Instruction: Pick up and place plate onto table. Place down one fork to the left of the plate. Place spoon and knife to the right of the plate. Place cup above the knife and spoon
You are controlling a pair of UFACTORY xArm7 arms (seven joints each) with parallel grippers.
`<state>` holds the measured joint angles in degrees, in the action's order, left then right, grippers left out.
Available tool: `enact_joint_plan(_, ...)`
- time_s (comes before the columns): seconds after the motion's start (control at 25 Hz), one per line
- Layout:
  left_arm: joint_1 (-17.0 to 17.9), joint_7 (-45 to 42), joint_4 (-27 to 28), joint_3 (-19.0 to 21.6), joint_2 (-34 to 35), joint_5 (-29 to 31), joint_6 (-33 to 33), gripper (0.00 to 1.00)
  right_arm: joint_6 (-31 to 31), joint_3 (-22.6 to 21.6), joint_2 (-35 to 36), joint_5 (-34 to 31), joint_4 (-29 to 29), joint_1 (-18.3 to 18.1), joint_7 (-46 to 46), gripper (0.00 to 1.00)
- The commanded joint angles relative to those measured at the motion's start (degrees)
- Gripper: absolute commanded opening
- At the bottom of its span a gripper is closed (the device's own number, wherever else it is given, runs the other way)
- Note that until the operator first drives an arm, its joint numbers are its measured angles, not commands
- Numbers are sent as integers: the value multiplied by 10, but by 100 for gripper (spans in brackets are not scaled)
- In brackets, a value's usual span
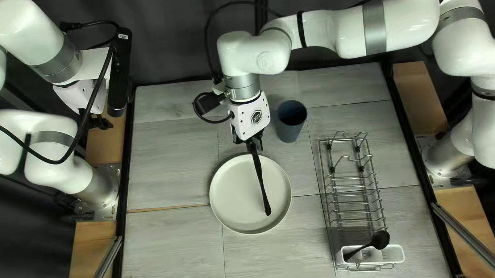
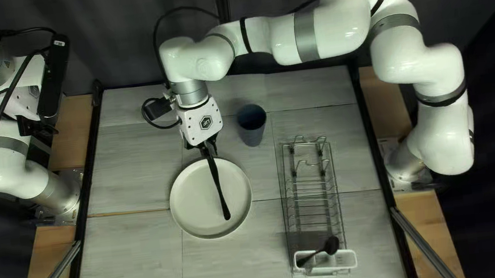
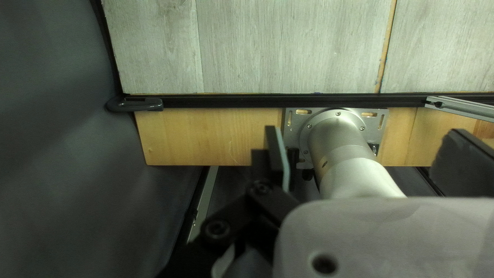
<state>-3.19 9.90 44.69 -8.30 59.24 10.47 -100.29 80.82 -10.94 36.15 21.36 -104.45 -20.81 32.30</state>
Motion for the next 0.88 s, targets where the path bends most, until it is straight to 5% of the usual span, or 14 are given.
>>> enact_joint_plan(0.04,0,0,0,0,0,0,0,100,-3,2,23,-1,-21,4,8,85)
enact_joint_plan(0.12,0,0,0,0,0,0,0,100,-11,5,31,-4,-25,8,15,100)
enact_joint_plan(0.4,0,0,0,0,0,0,0,100,-48,31,28,-43,-7,44,80,100)
enact_joint_plan(0.6,0,0,0,0,0,0,0,100,-40,43,-37,-107,40,90,134,100)
enact_joint_plan(0.72,0,0,0,0,0,0,0,100,18,34,-34,-163,-3,139,144,100)
enact_joint_plan(0.88,0,0,0,0,0,0,0,100,25,33,-31,-169,-10,143,143,100)
